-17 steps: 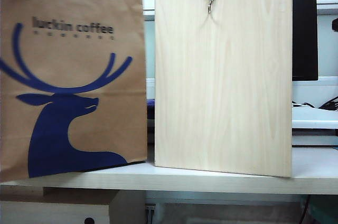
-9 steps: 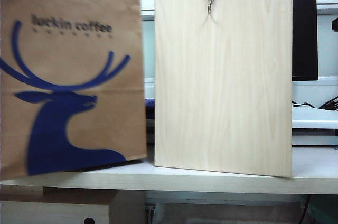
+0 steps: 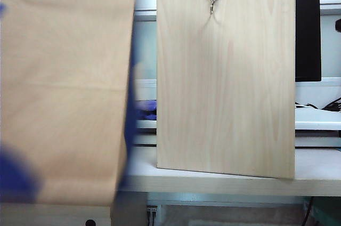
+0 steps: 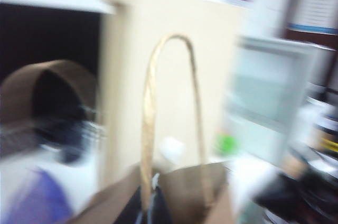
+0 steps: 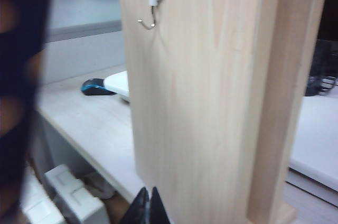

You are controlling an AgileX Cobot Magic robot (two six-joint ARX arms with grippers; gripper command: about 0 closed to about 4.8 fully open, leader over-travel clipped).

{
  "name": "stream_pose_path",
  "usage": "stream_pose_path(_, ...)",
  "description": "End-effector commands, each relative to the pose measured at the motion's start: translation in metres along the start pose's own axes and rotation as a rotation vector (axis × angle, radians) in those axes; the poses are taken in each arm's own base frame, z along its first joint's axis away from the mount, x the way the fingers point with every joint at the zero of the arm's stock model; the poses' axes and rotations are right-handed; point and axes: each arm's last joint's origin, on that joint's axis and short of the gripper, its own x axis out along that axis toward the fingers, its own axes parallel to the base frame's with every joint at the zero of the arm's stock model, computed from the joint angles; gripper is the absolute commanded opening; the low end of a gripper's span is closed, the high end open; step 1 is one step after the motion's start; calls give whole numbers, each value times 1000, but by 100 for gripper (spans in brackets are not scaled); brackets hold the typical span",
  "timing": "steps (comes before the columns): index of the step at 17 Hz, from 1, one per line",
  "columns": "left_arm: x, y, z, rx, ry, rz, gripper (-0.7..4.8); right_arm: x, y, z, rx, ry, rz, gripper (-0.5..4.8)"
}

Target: Pick up the paper bag and hang it on the hook.

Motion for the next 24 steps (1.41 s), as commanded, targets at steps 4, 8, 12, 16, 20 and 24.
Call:
stream_pose_path(4,9,11,-28,2,148,-53,-6,0,-4,-1,-2,-15,-120,-1)
stream_pose_path(8,31,31,-51,-51,82,-59,-6,0,-4,-1,-1,-15,-120,-1)
stream_pose_path(12,47,35,-40,-42,-63,-96,-6,0,-4,-2,4,-9,-120,-1)
stream_pose_path(16,52,38,-41,-48,-67,-108,-6,0,-4,-2,4,-7,-121,-1)
stream_pose_path(20,82,39,-60,-80,-7,-195,-6,0,-4,-2,7,-4,-122,-1)
stream_pose_path(24,113,21,-81,-129,46,-346,-6,0,-4,-2,4,-3,-122,-1)
